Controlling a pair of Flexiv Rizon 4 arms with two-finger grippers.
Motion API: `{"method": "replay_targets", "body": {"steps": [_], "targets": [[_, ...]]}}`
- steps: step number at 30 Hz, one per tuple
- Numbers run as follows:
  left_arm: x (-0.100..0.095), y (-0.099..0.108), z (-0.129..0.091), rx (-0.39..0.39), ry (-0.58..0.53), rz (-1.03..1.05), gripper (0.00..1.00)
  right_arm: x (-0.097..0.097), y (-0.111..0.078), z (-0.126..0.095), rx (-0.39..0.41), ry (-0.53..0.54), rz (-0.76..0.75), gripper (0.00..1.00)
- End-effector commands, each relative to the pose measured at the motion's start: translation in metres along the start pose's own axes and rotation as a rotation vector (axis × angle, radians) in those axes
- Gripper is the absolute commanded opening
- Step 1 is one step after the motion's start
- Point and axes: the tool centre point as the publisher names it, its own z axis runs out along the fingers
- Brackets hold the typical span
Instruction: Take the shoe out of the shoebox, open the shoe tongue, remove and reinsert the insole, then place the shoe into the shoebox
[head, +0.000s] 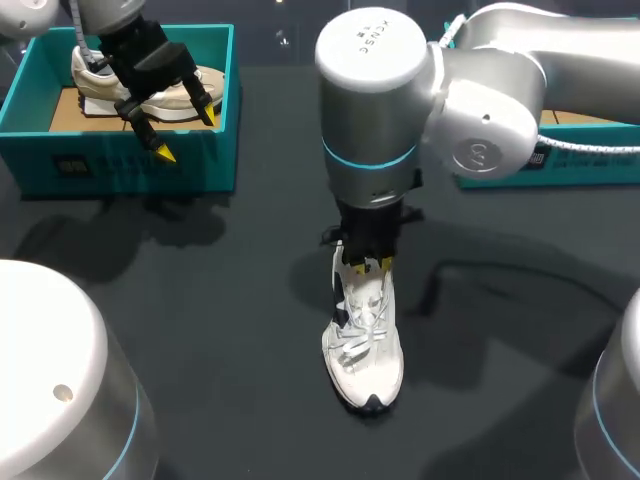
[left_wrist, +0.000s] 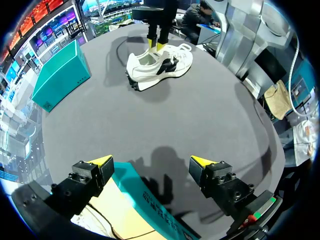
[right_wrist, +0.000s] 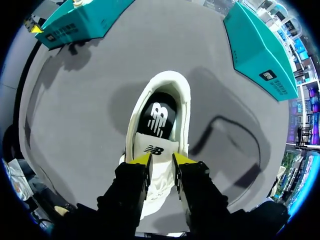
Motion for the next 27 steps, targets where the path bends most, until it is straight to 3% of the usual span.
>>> {"method": "replay_targets", "body": {"steps": [1, 6, 11, 14, 17, 19, 20, 21, 23, 27], "targets": [[0.001, 0.0, 0.0, -0.002, -0.001, 0.0, 1.0, -0.001, 0.014, 0.026, 0.027, 0.047, -0.011, 0.25], [0.001, 0.0, 0.0, -0.002, -0.001, 0.0, 1.0, 0.002, 0.017, 0.026, 0.021, 0.071, -0.034, 0.24], [0.001, 0.0, 0.0, -0.002, -0.001, 0.0, 1.0, 0.005, 0.011, -0.003, 0.016, 0.025, -0.064, 0.24], [0.001, 0.0, 0.0, -0.002, -0.001, 0.0, 1.0, 0.007, 0.006, -0.024, 0.003, -0.005, -0.165, 0.28], [0.001, 0.0, 0.0, -0.002, -0.001, 0.0, 1.0, 0.003, 0.006, -0.039, 0.031, -0.022, -0.301, 0.44], [0.001, 0.0, 0.0, -0.002, -0.001, 0.0, 1.0, 0.002, 0.008, -0.047, 0.052, -0.041, -0.425, 0.48], [0.001, 0.0, 0.0, -0.002, -0.001, 0.0, 1.0, 0.002, 0.009, -0.05, 0.051, -0.062, -0.494, 0.78], [0.001, 0.0, 0.0, -0.002, -0.001, 0.0, 1.0, 0.002, 0.011, -0.054, 0.041, -0.067, -0.571, 0.96], [0.001, 0.0, 0.0, -0.002, -0.001, 0.0, 1.0, 0.002, 0.013, -0.06, -0.011, 0.008, -0.781, 1.0], [0.001, 0.0, 0.0, -0.002, -0.001, 0.0, 1.0, 0.0, 0.017, -0.064, 0.021, 0.059, -0.756, 1.0]]}}
